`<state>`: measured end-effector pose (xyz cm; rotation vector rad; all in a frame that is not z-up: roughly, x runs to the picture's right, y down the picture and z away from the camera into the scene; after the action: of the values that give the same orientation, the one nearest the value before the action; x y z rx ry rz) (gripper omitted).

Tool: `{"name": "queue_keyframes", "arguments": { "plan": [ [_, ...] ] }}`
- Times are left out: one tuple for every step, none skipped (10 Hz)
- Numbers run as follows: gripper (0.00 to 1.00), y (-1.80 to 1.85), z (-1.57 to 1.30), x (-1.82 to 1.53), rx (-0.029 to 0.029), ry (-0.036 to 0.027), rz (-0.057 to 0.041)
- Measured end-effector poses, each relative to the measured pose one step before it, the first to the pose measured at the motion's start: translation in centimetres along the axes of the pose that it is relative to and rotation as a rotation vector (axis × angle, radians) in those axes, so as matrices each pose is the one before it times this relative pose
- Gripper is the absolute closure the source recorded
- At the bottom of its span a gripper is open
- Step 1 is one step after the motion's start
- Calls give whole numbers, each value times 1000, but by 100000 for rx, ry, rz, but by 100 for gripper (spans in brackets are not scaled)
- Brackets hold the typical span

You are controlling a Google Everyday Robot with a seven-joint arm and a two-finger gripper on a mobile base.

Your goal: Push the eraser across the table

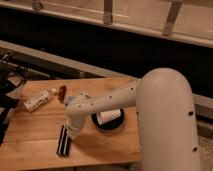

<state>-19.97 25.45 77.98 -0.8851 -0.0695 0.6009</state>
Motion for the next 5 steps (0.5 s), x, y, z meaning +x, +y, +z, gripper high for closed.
{"name": "queue_keyframes", "arguments": {
  "plan": [
    [100,606,148,-1235,-1175,-2020,-3102],
    [100,786,246,-1258,-1457,-1782,-3427],
    [100,1125,513,-1350,-4660,-2481,-4698],
    [100,619,187,-234,-2509,-155,-2045],
    [100,612,-71,-54,-1752,533,-2034]
  ]
}}
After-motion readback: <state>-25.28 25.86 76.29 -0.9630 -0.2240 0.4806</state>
